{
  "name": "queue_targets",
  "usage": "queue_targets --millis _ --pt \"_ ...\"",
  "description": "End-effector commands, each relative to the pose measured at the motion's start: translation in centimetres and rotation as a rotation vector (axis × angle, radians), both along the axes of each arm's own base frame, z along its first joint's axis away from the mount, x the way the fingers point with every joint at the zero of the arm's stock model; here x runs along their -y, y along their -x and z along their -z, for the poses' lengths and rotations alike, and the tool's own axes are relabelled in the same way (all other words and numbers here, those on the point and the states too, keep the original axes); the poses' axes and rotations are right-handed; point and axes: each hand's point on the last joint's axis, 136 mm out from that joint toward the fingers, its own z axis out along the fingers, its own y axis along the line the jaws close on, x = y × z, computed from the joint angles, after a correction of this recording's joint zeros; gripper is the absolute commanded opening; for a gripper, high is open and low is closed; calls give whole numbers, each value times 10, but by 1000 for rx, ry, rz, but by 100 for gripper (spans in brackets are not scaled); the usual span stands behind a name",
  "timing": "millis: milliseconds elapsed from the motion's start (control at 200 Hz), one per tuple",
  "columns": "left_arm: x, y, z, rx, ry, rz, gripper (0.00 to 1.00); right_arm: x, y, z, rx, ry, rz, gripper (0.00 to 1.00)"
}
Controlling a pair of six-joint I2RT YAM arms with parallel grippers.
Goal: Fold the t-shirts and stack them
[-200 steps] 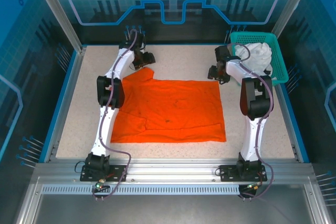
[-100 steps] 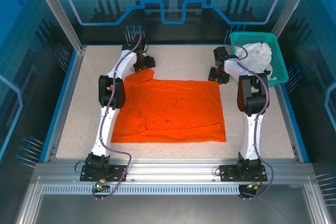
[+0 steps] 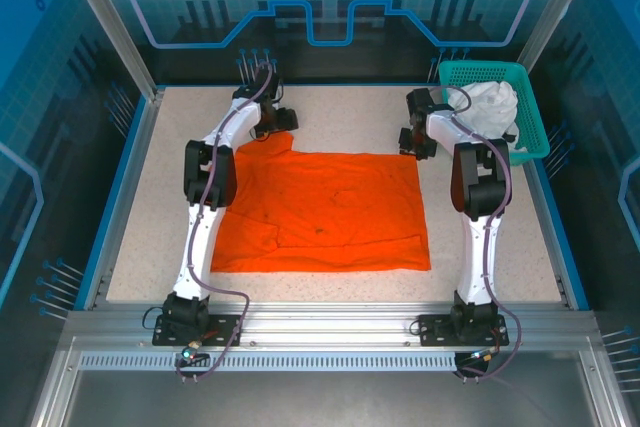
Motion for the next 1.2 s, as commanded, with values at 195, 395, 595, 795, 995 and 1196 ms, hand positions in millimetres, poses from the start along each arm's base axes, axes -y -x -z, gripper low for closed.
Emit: queue_targets --millis 195,395,595,795,995,1196 --pt "-13 9 2 -27 -1 -21 51 0 2 7 -34 -19 -6 21" --pt "-14 5 -5 2 -8 -19 32 -1 1 7 -30 -18 -9 11" --pt "-12 -2 -23 69 -11 -5 9 -7 -3 2 -12 -9 -39 0" --pt "-8 -4 -53 182 -70 15 0 -11 -7 -11 32 5 -67 0" --pt "-17 17 -68 257 -89 -56 0 -18 -3 -32 99 10 -105 0" --pt "-29 48 -90 352 -136 -100 0 -24 16 -64 199 -13 -132 0"
